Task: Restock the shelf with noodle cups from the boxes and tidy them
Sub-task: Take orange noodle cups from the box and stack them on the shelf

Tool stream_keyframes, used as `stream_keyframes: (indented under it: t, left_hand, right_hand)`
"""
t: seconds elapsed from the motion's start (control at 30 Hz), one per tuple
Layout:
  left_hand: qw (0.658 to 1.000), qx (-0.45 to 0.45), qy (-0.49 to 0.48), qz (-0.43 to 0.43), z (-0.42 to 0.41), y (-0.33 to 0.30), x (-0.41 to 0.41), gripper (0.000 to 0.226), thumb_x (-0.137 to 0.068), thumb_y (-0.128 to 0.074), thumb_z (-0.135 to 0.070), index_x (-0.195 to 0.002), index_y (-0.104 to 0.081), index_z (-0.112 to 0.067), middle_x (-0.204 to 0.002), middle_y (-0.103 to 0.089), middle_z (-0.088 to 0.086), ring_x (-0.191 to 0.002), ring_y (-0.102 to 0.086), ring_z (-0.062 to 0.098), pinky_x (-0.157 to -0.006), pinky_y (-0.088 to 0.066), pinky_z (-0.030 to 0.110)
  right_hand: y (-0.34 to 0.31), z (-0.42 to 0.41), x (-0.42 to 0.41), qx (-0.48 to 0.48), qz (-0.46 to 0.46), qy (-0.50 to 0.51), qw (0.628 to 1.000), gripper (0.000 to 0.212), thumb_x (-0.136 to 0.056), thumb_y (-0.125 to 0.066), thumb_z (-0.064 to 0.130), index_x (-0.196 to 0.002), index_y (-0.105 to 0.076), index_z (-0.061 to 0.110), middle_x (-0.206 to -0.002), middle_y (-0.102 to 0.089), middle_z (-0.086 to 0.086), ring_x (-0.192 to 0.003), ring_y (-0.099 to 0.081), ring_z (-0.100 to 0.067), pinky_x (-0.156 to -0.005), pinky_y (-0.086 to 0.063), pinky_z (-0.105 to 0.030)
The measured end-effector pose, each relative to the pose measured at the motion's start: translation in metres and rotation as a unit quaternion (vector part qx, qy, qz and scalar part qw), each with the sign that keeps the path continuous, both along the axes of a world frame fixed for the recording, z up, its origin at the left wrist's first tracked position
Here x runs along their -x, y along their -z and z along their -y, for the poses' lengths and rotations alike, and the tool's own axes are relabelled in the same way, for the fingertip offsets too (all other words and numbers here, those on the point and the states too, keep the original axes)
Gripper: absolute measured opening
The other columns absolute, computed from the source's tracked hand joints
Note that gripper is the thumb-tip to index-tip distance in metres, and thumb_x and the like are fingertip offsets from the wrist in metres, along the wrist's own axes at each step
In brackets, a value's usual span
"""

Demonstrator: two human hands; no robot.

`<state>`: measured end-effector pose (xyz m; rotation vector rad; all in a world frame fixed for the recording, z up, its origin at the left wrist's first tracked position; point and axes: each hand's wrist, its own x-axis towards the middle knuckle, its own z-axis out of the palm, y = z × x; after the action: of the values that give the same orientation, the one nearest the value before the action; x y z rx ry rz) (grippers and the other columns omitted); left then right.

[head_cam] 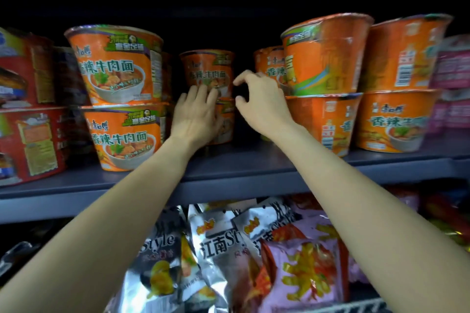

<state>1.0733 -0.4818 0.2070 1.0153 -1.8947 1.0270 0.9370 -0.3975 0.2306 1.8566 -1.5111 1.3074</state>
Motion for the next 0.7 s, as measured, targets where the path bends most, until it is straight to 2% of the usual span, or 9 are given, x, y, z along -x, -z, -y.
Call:
stream_keyframes:
  t: [0.07,0.13,0.23,0.3,0.37,0.47,0.53,0.6,0.7]
  left_hand:
    - [0.995,-0.010,0.094,0.045,-0.013,-0.001,0.004,0.038,-0.080,-0.043,-0.027,-0.108,-0.056,-0.006,-0.098,-0.060,0.016,-0.092,-0.057,0.035,-0.073,-0.045,0.039]
    - [0.976,-0.142,0.156,0.056,-0.031,-0.005,0.015,0.033,-0.089,-0.047,-0.026,-0.118,-0.054,-0.013,-0.107,-0.062,0.011,-0.100,-0.056,0.032,-0.075,-0.041,0.034]
    - [0.912,-0.352,0.192,-0.091,-0.061,-0.014,0.042,0.047,-0.095,-0.044,-0.046,-0.134,-0.044,-0.020,-0.119,-0.061,0.004,-0.111,-0.056,0.025,-0.081,-0.040,0.029]
    - [0.862,-0.382,0.247,-0.222,-0.086,-0.019,0.065,0.058,-0.093,-0.044,-0.053,-0.139,-0.036,-0.019,-0.120,-0.060,0.002,-0.110,-0.057,0.022,-0.087,-0.042,0.030]
    - [0.810,-0.401,0.306,-0.299,-0.110,-0.015,0.088,0.071,-0.089,-0.053,-0.052,-0.145,-0.025,-0.019,-0.125,-0.057,0.000,-0.111,-0.055,0.018,-0.094,-0.042,0.031]
    - [0.720,-0.443,0.395,-0.359,-0.134,0.002,0.118,0.095,-0.073,-0.068,-0.045,-0.148,-0.016,-0.019,-0.136,-0.050,0.004,-0.120,-0.052,0.021,-0.102,-0.042,0.043]
    - [0.721,-0.420,0.405,-0.374,-0.141,0.012,0.125,0.104,-0.064,-0.073,-0.050,-0.147,-0.018,-0.021,-0.138,-0.047,0.004,-0.123,-0.049,0.021,-0.102,-0.042,0.046]
    - [0.761,-0.380,0.384,-0.360,-0.141,0.020,0.115,0.108,-0.057,-0.070,-0.062,-0.146,-0.021,-0.024,-0.138,-0.044,0.002,-0.126,-0.046,0.021,-0.102,-0.041,0.047]
    - [0.813,-0.309,0.353,-0.345,-0.134,0.032,0.085,0.104,-0.063,-0.070,-0.063,-0.147,-0.019,-0.026,-0.142,-0.040,0.001,-0.130,-0.039,0.020,-0.104,-0.038,0.049]
  right_hand:
    - [0.006,-0.047,0.021,0.058,-0.001,-0.017,0.998,0.021,-0.091,-0.054,0.015,-0.110,-0.061,0.017,-0.105,-0.065,-0.003,-0.096,-0.061,-0.021,-0.083,-0.050,-0.035]
    - [0.015,-0.086,0.049,0.083,0.020,-0.003,0.996,0.015,-0.089,-0.055,0.014,-0.099,-0.065,0.018,-0.088,-0.069,0.001,-0.081,-0.064,-0.017,-0.074,-0.051,-0.035]
    - [0.024,-0.122,0.092,0.095,0.107,0.044,0.989,0.016,-0.090,-0.054,0.012,-0.100,-0.064,0.018,-0.082,-0.066,0.001,-0.075,-0.063,-0.018,-0.070,-0.051,-0.037]
    - [0.028,-0.125,0.112,0.043,0.141,0.093,0.985,0.032,-0.090,-0.052,0.010,-0.121,-0.055,0.016,-0.103,-0.063,-0.004,-0.094,-0.062,-0.024,-0.081,-0.050,-0.038]
    - [0.034,-0.119,0.120,-0.085,0.161,0.096,0.979,0.060,-0.091,-0.054,0.009,-0.145,-0.030,0.018,-0.135,-0.048,-0.012,-0.122,-0.048,-0.030,-0.098,-0.039,-0.038]
    - [0.048,-0.111,0.115,-0.194,0.200,-0.035,0.960,0.093,-0.090,-0.058,0.004,-0.152,0.008,0.022,-0.152,-0.027,-0.002,-0.138,-0.030,-0.020,-0.105,-0.025,-0.026]
    - [0.055,-0.111,0.109,-0.176,0.193,-0.074,0.962,0.096,-0.087,-0.058,-0.001,-0.152,0.009,0.022,-0.148,-0.027,0.002,-0.136,-0.030,-0.015,-0.104,-0.026,-0.021]
    - [0.059,-0.115,0.100,-0.168,0.156,-0.078,0.970,0.093,-0.086,-0.057,-0.001,-0.152,0.001,0.028,-0.148,-0.027,-0.004,-0.132,-0.039,-0.022,-0.105,-0.035,-0.030]
    - [0.062,-0.117,0.082,-0.164,0.123,-0.119,0.971,0.092,-0.089,-0.058,0.004,-0.148,0.000,0.043,-0.136,-0.033,-0.004,-0.116,-0.052,-0.022,-0.098,-0.046,-0.039]
